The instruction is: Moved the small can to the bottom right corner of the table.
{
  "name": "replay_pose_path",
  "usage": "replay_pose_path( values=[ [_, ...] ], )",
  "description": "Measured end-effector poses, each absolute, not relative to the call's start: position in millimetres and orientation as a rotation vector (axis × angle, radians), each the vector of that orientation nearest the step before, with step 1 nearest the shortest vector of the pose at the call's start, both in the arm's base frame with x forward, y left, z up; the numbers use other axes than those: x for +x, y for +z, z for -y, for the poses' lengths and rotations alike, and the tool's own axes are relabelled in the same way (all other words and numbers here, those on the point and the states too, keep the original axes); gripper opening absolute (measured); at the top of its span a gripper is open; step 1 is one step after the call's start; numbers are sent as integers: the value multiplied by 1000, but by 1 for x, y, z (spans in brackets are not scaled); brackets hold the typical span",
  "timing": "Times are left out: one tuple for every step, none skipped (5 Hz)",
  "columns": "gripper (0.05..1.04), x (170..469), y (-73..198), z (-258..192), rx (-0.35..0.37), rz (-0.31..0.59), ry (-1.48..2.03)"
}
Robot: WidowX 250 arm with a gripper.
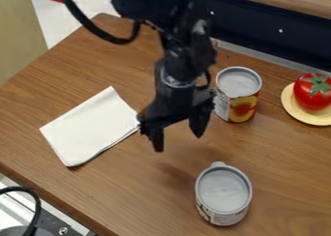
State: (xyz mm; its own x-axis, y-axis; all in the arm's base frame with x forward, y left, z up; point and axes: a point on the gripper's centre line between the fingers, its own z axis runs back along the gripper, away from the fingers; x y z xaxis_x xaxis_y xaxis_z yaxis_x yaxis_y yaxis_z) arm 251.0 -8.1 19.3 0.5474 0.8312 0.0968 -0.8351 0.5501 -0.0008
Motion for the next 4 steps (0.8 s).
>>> replay_pose_path(
  values=[
    [997, 249, 21, -17, 79, 73, 919],
    [997, 248, 24, -52, 92, 67, 863],
    [997, 249, 27, -90, 103, 142, 730],
    [997, 243, 28, -118, 113, 151, 479]
  ],
)
